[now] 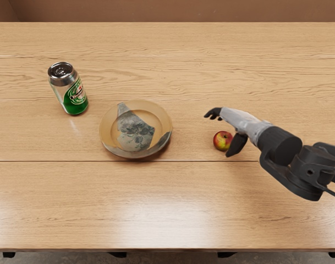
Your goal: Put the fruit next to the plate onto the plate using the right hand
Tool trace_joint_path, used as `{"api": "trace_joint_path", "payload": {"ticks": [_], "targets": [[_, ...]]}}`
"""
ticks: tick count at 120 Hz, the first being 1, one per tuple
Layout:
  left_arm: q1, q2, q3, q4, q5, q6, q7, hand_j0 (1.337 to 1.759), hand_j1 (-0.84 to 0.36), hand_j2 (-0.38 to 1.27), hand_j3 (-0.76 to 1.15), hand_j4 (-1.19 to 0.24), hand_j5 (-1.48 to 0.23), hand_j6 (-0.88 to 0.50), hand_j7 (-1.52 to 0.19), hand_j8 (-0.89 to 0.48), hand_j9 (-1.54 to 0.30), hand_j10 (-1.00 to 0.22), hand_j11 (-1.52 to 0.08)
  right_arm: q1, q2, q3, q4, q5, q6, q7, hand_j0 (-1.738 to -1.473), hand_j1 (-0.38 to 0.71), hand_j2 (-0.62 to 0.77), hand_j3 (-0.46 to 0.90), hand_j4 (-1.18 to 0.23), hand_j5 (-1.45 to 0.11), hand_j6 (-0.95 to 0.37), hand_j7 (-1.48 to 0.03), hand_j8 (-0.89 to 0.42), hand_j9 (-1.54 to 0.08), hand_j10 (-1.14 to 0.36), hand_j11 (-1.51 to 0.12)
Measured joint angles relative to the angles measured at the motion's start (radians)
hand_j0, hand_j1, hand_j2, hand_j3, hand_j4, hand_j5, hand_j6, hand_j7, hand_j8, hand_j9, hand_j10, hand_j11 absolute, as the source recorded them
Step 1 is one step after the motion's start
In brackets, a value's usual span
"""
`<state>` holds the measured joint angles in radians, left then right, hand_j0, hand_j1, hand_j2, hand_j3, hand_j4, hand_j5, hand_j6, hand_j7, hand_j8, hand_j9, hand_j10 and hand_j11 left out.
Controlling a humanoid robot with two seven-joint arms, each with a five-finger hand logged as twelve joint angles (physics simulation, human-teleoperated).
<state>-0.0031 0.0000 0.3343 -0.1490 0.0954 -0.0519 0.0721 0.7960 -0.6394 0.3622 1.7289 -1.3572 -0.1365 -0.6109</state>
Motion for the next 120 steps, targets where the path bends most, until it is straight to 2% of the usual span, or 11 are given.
{"api": "trace_joint_path", "payload": {"ticks": [25, 55, 120], "targets": [[0.000, 0.000, 0.000, 0.000, 0.000, 0.000, 0.000, 1.658, 0.06, 0.05, 0.00, -0.24, -0.32, -0.24, -0.32, -0.24, -0.32, -0.24, -0.32, -0.029, 0.003, -0.001, -0.004, -0.041, -0.028, 0.000, -1.658, 0.02, -0.06, 0.00, -0.31, -0.40, -0.31, -0.40, -0.31, -0.40, -0.31, -0.40], [0.000, 0.000, 0.000, 0.000, 0.000, 0.000, 0.000, 1.658, 0.06, 0.05, 0.00, -0.24, -0.32, -0.24, -0.32, -0.24, -0.32, -0.24, -0.32, -0.050, 0.048, -0.003, -0.046, -0.057, -0.043, 0.000, -1.658, 0.03, -0.06, 0.00, -0.32, -0.42, -0.32, -0.42, -0.32, -0.42, -0.32, -0.42], [0.000, 0.000, 0.000, 0.000, 0.000, 0.000, 0.000, 1.658, 0.06, 0.05, 0.00, -0.24, -0.32, -0.24, -0.32, -0.24, -0.32, -0.24, -0.32, -0.072, 0.050, -0.006, -0.076, -0.066, -0.062, 0.000, -1.658, 0.11, -0.07, 0.00, -0.38, -0.50, -0.39, -0.50, -0.38, -0.50, -0.38, -0.50]]}}
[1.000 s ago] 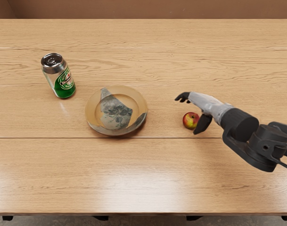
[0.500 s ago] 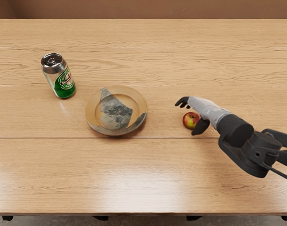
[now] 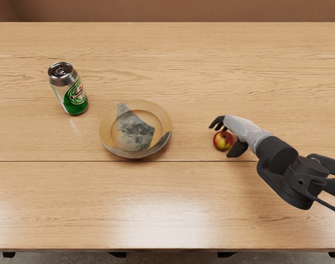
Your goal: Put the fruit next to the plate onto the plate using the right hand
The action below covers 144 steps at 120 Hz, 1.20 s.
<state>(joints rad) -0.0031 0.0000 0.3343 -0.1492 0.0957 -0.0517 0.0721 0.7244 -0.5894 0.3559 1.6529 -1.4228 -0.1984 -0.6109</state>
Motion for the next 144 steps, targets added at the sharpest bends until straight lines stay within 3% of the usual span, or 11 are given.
{"api": "trace_joint_path", "payload": {"ticks": [67, 79, 113, 123, 132, 144], "targets": [[0.000, 0.000, 0.000, 0.000, 0.000, 0.000, 0.000, 1.658, 0.06, 0.05, 0.00, -0.24, -0.32, -0.24, -0.32, -0.24, -0.32, -0.24, -0.32, -0.002, 0.012, 0.000, -0.016, -0.001, -0.004, 0.000, -1.658, 0.21, -0.09, 0.00, -0.47, -0.60, -0.47, -0.61, -0.44, -0.61, -0.47, -0.61], [0.000, 0.000, 0.000, 0.000, 0.000, 0.000, 0.000, 1.658, 0.06, 0.05, 0.00, -0.24, -0.32, -0.24, -0.32, -0.24, -0.32, -0.24, -0.32, -0.003, 0.016, -0.003, -0.025, -0.004, -0.005, 0.000, -1.656, 0.23, -0.11, 0.00, -0.49, -0.63, -0.43, -0.63, -0.41, -0.64, -0.49, -0.64], [0.000, 0.000, -0.001, 0.000, 0.001, 0.000, 0.000, 1.658, 0.06, 0.05, 0.00, -0.24, -0.32, -0.24, -0.32, -0.24, -0.32, -0.24, -0.32, -0.017, 0.054, -0.004, -0.060, -0.056, -0.019, -0.002, -1.640, 0.18, -0.17, -0.01, -0.65, -0.56, -0.49, -0.69, -0.48, -0.63, -0.61, -0.63], [0.000, 0.000, 0.000, 0.000, 0.000, 0.000, 0.000, 1.658, 0.06, 0.05, 0.00, -0.24, -0.32, -0.24, -0.32, -0.24, -0.32, -0.24, -0.32, -0.020, 0.062, -0.007, -0.071, -0.055, -0.018, -0.002, -1.641, 0.20, -0.12, 0.00, -0.66, -0.60, -0.50, -0.72, -0.49, -0.67, -0.62, -0.67], [0.000, 0.000, 0.000, 0.000, 0.000, 0.000, 0.000, 1.658, 0.06, 0.05, 0.00, -0.24, -0.32, -0.24, -0.32, -0.24, -0.32, -0.24, -0.32, -0.020, 0.067, -0.015, -0.080, -0.062, -0.020, 0.000, -1.634, 0.20, -0.24, 0.20, -0.67, -0.65, -0.48, -0.75, -0.46, -0.71, -0.60, -0.74], [0.000, 0.000, 0.000, 0.000, 0.000, 0.000, 0.000, 1.658, 0.06, 0.05, 0.00, -0.24, -0.32, -0.24, -0.32, -0.24, -0.32, -0.24, -0.32, -0.018, 0.070, -0.020, -0.085, -0.069, -0.022, 0.003, -1.631, 0.19, -0.31, 0.27, -0.71, -0.70, -0.46, -0.81, -0.45, -0.76, -0.58, -0.80]]}}
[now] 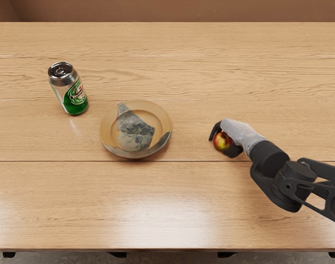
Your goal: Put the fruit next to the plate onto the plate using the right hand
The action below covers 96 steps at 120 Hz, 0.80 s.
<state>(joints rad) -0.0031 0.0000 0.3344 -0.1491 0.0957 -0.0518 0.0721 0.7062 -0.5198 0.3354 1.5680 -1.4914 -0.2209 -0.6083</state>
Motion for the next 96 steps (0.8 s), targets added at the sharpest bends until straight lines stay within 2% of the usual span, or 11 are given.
{"api": "trace_joint_path", "payload": {"ticks": [8, 9, 16, 20, 21, 22, 26, 37, 75, 96], "targets": [[0.000, 0.000, 0.000, 0.000, 0.000, 0.000, 0.000, 1.658, 0.06, 0.05, 0.00, -0.24, -0.32, -0.24, -0.32, -0.24, -0.32, -0.24, -0.32, 0.002, 0.000, 0.000, -0.002, 0.001, 0.001, 0.000, -1.623, 0.19, -0.29, 0.29, -0.72, -0.77, -0.44, -0.86, -0.46, -0.76, -0.62, -0.76], [0.000, 0.000, 0.000, 0.000, 0.000, 0.000, 0.000, 1.658, 0.06, 0.05, 0.00, -0.24, -0.32, -0.24, -0.32, -0.24, -0.32, -0.24, -0.32, 0.003, 0.000, 0.000, -0.002, 0.002, 0.001, -0.001, -1.621, 0.19, -0.28, 0.29, -0.72, -0.78, -0.44, -0.87, -0.46, -0.77, -0.63, -0.87], [0.000, 0.000, 0.000, 0.000, 0.000, 0.000, 0.000, 1.658, 0.06, 0.05, 0.00, -0.24, -0.32, -0.24, -0.32, -0.24, -0.32, -0.24, -0.32, 0.007, -0.001, 0.003, -0.003, 0.006, 0.003, -0.003, -1.608, 0.19, -0.22, 0.23, -0.73, -0.83, -0.44, -0.90, -0.46, -0.83, -0.66, -0.91], [0.000, 0.000, 0.000, 0.000, 0.000, 0.000, 0.000, 1.658, 0.06, 0.05, 0.00, -0.24, -0.32, -0.24, -0.32, -0.24, -0.32, -0.24, -0.32, 0.011, -0.002, 0.004, -0.003, 0.011, 0.004, -0.003, -1.608, 0.19, -0.14, 0.16, -0.74, -0.86, -0.46, -0.92, -0.46, -0.86, -0.68, -0.92], [0.000, 0.000, 0.000, 0.000, 0.000, 0.000, 0.000, 1.658, 0.06, 0.05, 0.00, -0.24, -0.32, -0.24, -0.32, -0.24, -0.32, -0.24, -0.32, 0.012, -0.003, 0.004, -0.003, 0.012, 0.004, -0.003, -1.614, 0.19, -0.10, 0.01, -0.74, -0.87, -0.47, -0.92, -0.46, -0.87, -0.68, -0.93], [0.000, 0.000, 0.000, 0.000, 0.000, 0.000, 0.000, 1.658, 0.06, 0.05, 0.00, -0.24, -0.32, -0.24, -0.32, -0.24, -0.32, -0.24, -0.32, 0.014, -0.003, 0.005, -0.003, 0.013, 0.004, -0.003, -1.615, 0.20, -0.08, 0.00, -0.74, -0.87, -0.47, -0.92, -0.47, -0.87, -0.68, -0.93], [0.000, 0.000, 0.000, 0.000, 0.000, 0.000, 0.000, 1.658, 0.06, 0.05, 0.00, -0.24, -0.32, -0.24, -0.32, -0.24, -0.32, -0.24, -0.32, 0.021, -0.004, 0.006, -0.002, 0.021, 0.005, -0.004, -1.620, 0.22, -0.02, 0.00, -0.74, -0.89, -0.49, -0.93, -0.47, -0.89, -0.69, -0.94], [0.000, 0.000, 0.000, 0.000, 0.000, 0.000, 0.000, 1.658, 0.06, 0.05, 0.00, -0.24, -0.32, -0.24, -0.32, -0.24, -0.32, -0.24, -0.32, 0.053, -0.011, 0.008, 0.002, 0.059, 0.008, -0.004, -1.629, 0.25, 0.05, 0.00, -0.76, -0.93, -0.48, -0.96, -0.44, -0.93, -0.67, -0.97], [0.000, 0.000, 0.000, 0.000, 0.000, 0.000, 0.000, 1.658, 0.06, 0.05, 0.00, -0.24, -0.32, -0.24, -0.32, -0.24, -0.32, -0.24, -0.32, 0.196, -0.013, 0.045, 0.044, 0.311, 0.071, -0.004, -1.642, 0.27, 0.07, 0.00, -0.76, -0.98, -0.45, -0.98, -0.40, -0.98, -0.64, -1.01], [0.000, 0.000, 0.000, 0.000, 0.000, 0.000, 0.000, 1.658, 0.06, 0.05, 0.00, -0.24, -0.32, -0.24, -0.32, -0.24, -0.32, -0.24, -0.32, 0.261, 0.040, 0.076, 0.058, 0.436, 0.133, -0.004, -1.645, 0.27, 0.11, 0.00, -0.75, -0.99, -0.46, -0.98, -0.40, -0.99, -0.63, -1.03]]}}
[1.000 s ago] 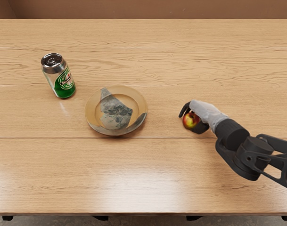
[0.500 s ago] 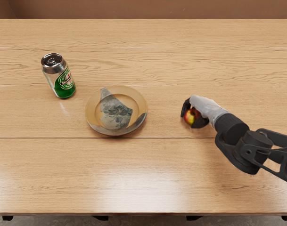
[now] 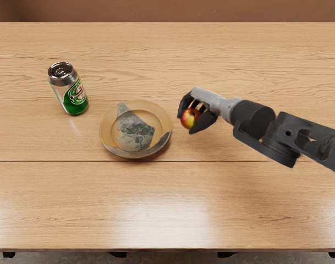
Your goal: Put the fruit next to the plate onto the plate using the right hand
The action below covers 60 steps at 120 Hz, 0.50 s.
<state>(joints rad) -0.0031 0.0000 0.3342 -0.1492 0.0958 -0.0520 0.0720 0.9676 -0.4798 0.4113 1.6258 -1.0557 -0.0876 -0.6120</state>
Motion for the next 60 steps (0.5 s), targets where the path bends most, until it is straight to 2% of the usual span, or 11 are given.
{"api": "trace_joint_path", "payload": {"ticks": [31, 60], "targets": [[0.000, 0.000, 0.000, 0.000, 0.000, 0.000, 0.000, 1.658, 0.06, 0.05, 0.00, -0.24, -0.32, -0.24, -0.32, -0.24, -0.32, -0.24, -0.32, 0.052, 0.135, 0.062, -0.007, 0.071, 0.087, 0.001, -1.648, 0.25, 0.13, 0.00, -0.74, -1.01, -0.49, -0.98, -0.41, -1.02, -0.65, -1.05], [0.000, 0.000, 0.000, 0.000, 0.000, 0.000, 0.000, 1.658, 0.06, 0.05, 0.00, -0.24, -0.32, -0.24, -0.32, -0.24, -0.32, -0.24, -0.32, 0.092, 0.304, 0.020, -0.152, -0.060, 0.126, 0.001, -1.647, 0.22, 0.06, 0.00, -0.73, -1.02, -0.50, -0.98, -0.42, -1.03, -0.65, -1.06]]}}
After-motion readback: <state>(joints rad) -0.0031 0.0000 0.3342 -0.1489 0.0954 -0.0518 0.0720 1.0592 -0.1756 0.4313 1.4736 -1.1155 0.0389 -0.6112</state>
